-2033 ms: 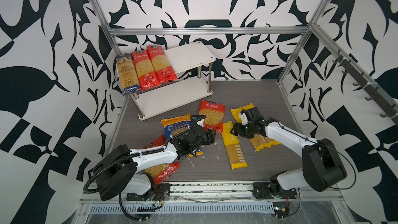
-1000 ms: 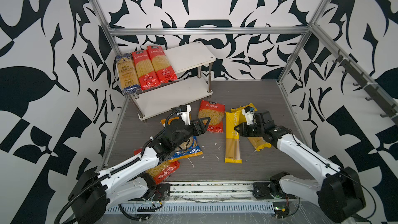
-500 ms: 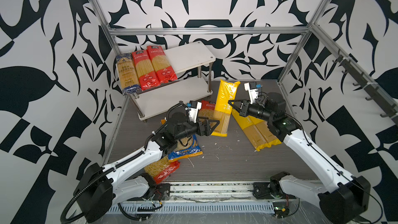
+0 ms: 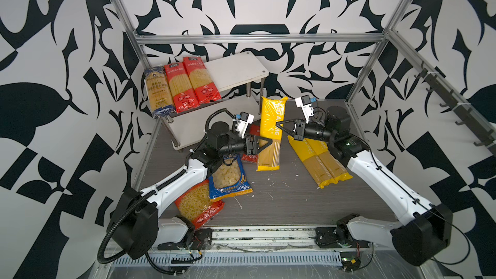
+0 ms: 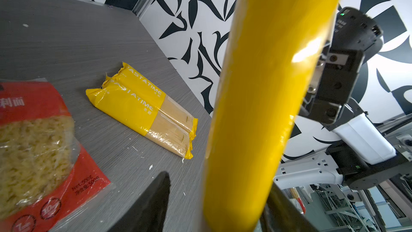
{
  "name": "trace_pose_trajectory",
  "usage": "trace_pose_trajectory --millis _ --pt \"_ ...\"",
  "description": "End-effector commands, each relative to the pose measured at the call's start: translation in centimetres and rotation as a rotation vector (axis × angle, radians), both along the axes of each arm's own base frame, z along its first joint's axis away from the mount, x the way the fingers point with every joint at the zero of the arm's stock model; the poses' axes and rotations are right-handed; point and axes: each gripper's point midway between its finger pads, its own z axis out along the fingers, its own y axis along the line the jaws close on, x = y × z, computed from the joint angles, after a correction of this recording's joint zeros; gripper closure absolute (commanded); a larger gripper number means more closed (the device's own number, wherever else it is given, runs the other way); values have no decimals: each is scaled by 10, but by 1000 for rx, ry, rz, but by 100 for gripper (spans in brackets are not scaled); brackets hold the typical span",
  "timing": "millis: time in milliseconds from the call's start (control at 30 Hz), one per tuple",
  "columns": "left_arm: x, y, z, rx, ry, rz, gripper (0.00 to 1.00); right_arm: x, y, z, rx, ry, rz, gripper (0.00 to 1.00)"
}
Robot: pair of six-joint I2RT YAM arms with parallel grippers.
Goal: Arrange pasta packages on shelves
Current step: Pick up the pasta bag from the center of the table.
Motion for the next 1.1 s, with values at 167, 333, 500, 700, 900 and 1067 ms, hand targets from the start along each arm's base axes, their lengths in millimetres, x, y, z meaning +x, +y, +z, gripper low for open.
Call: trace_pose_trajectory --millis 167,333,500,700,900,1067 --pt "2 -5 21 -40 -11 -49 59 -23 11 72 106 -203 105 94" --pt "7 -6 35 -79 4 -36 79 -15 4 50 81 -129 68 58" --pt "17 1 61 -128 -25 29 81 -9 -23 18 100 -50 -42 46" --pt "39 15 105 -221 -57 148 82 -20 -32 -20 147 84 -60 28" --pt "45 18 132 -284 -89 183 81 -25 -20 -31 193 130 -45 26" --pt "45 18 142 -301 -97 183 80 -21 6 -18 264 123 19 29"
